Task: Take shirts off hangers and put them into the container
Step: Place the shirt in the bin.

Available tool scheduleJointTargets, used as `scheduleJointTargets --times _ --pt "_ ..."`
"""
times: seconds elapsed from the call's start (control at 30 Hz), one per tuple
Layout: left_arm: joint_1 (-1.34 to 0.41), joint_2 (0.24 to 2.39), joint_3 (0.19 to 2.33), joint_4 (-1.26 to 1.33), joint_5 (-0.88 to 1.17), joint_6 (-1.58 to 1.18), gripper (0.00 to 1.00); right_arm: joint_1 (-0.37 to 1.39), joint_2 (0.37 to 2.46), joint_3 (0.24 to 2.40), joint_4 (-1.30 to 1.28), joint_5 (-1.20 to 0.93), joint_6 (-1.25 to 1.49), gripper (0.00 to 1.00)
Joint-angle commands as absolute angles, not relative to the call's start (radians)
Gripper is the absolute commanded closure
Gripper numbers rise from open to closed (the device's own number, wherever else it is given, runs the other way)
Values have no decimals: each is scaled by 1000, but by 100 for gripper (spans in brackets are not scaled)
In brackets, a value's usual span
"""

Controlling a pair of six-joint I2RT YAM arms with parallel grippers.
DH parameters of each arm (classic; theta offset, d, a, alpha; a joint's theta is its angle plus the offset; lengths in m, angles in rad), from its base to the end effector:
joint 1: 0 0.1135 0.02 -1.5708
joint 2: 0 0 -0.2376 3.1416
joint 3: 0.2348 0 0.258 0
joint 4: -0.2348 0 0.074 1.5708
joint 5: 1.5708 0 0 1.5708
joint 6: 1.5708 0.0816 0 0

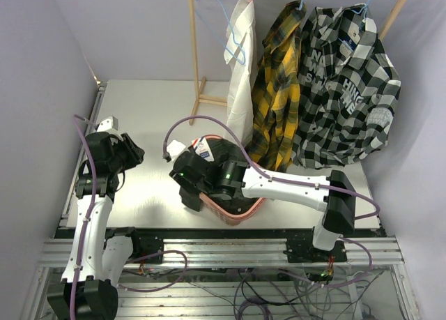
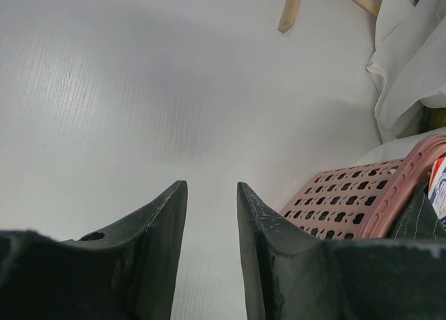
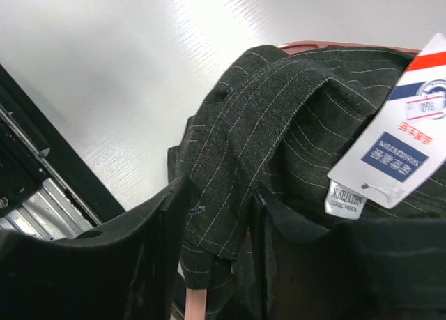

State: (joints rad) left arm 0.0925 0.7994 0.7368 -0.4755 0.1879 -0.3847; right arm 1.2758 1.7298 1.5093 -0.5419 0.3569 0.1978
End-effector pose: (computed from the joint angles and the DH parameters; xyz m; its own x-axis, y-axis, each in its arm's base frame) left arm 0.2413 0.0071 0.2490 -0.4989 -0.4165 -0.7600 -0.1276 0.9027 -0.4110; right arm 0.1507 0.3978 0.2479 -0.3586 -0.5469 -0.7565 -0.7675 0.6340 -0.0945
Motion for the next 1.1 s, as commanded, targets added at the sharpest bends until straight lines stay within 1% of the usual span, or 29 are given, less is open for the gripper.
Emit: scheduleJointTargets --times 0.0,0.03,0.1,0.33,0.4,0.43,0.53,0.63,0.67,0.7,0.83,0.87,1.0,1.07 --pt "84 791 731 -458 204 -376 54 1280 1772 1527 -532 341 191 67" --pt "85 791 732 -457 206 -376 54 1281 1777 1528 -532 345 194 72" --pt "84 790 732 -457 206 -376 54 1280 1779 1529 -531 349 196 77" --pt "83 788 732 -459 205 -376 54 1281 1738 1513 -486 342 199 81" --pt "83 788 732 -459 205 -376 54 1281 1726 1506 -465 324 197 81" --pt "84 787 732 -459 204 -376 54 1280 1718 1503 -452 315 196 79" --pt "84 788 732 -459 204 -376 54 1281 1709 1502 -434 289 199 67" --pt "83 787 733 -459 202 -376 54 1280 1704 1502 -424 276 202 61" --pt "82 786 733 -459 201 -376 54 1281 1703 1501 -420 274 202 60" --pt "82 786 733 -459 202 -376 54 1281 1701 1500 -417 271 202 61" --pt "81 787 733 -459 203 -376 54 1280 1710 1507 -425 261 197 72" --pt "81 788 732 -459 203 -376 54 1281 1714 1510 -431 260 196 73" --pt "79 788 733 -460 204 -376 54 1280 1728 1517 -442 276 198 70" --pt "79 788 733 -460 203 -376 54 1280 1732 1517 -444 279 198 70"
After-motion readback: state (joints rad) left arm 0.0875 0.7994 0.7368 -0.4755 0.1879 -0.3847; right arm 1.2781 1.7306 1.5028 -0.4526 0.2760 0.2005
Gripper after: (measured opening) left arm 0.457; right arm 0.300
